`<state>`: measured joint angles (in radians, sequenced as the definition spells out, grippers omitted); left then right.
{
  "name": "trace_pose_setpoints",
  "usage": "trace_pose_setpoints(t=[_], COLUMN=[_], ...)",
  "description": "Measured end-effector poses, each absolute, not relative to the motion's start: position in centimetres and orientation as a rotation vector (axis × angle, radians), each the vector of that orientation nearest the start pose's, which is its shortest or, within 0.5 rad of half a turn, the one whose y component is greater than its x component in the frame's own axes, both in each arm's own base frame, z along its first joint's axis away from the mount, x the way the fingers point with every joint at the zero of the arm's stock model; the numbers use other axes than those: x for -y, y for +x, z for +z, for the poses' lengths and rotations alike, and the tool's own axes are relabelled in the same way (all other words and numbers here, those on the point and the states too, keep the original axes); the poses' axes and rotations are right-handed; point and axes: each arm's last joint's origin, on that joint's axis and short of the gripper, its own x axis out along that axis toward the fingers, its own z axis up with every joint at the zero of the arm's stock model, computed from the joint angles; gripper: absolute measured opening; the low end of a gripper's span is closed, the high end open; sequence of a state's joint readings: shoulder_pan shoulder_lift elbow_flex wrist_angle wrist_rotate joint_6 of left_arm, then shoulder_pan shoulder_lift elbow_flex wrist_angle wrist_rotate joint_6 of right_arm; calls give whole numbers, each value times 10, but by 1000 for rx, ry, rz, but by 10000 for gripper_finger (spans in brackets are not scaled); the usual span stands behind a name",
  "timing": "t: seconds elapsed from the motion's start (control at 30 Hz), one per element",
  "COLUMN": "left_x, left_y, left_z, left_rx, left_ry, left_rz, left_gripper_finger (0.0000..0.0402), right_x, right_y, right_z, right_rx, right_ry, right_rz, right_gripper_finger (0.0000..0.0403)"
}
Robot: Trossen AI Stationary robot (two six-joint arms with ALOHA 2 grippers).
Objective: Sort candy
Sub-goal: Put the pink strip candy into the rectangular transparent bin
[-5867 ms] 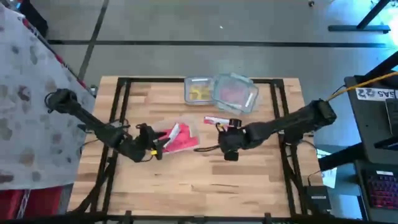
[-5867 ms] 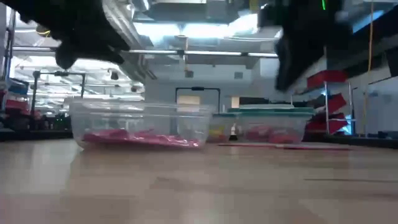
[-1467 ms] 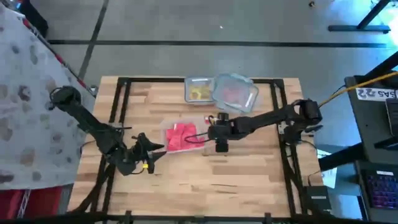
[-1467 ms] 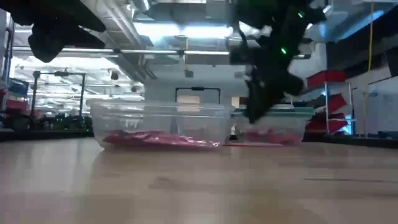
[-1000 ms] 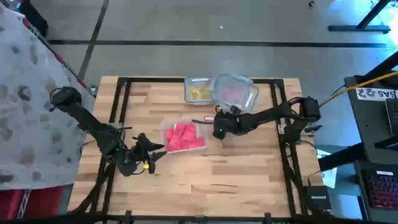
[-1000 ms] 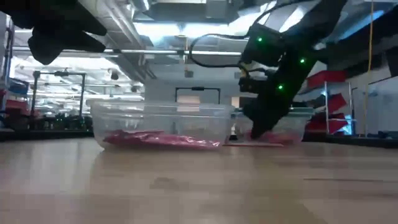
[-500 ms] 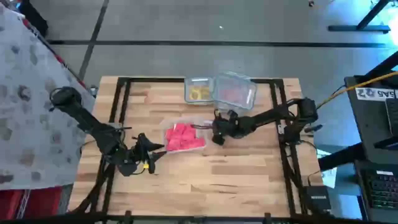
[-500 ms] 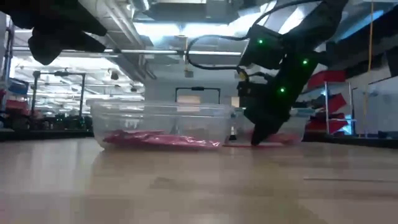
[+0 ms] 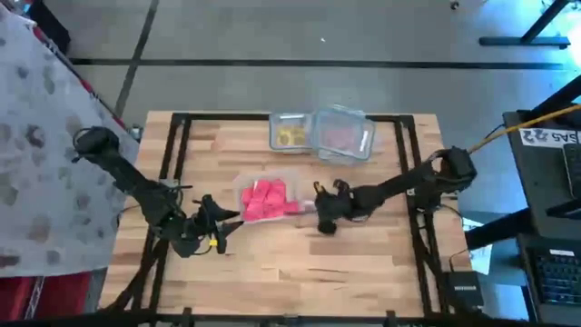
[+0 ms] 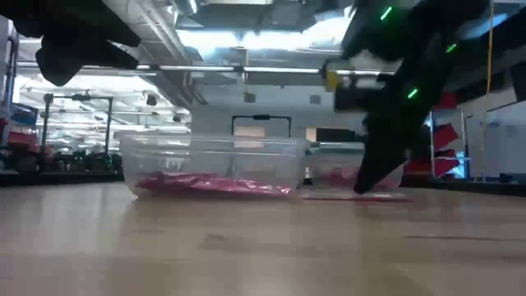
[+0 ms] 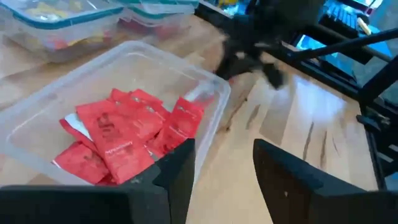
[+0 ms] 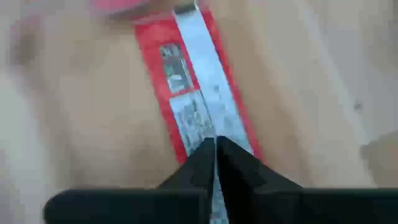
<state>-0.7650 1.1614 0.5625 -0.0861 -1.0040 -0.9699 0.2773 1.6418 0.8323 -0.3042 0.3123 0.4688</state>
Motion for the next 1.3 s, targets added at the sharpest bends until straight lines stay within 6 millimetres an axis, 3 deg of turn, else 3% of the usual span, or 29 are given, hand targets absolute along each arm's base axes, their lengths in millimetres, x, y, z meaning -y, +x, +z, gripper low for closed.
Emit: trace_pose_setpoints(t=[0.13,0.3,0.5,0.67,0.8,0.9,1.03,1.3], left_x=[132,132,132,131,131,130,130,130], left_y=[172,173,173,172,173,173,173,173], left_z=[204,204,204,204,204,204,204,204], left_rx=[-276,-275,-274,-276,-275,-274,-274,-273], left_ry=[-419,-423,-422,-421,-417,-418,-418,-419], left_rz=[404,406,406,407,410,413,414,413], left_gripper_finger=[146,146,146,146,146,146,146,146], right_x=[-92,-97,-96,-85,-76,-67,-63,-71], right_y=[278,280,298,306,306,302,297,295], right_z=[148,137,117,115,113,103,93,91], right_rx=[-1024,-1033,-979,-946,-955,-985,-1000,-984], right_ry=[33,-44,-96,-91,-64,11,61,10], right_rz=[-183,-177,-141,-160,-171,-152,-176,-211], right_gripper_finger=[5,25,135,238,265,251,204,46])
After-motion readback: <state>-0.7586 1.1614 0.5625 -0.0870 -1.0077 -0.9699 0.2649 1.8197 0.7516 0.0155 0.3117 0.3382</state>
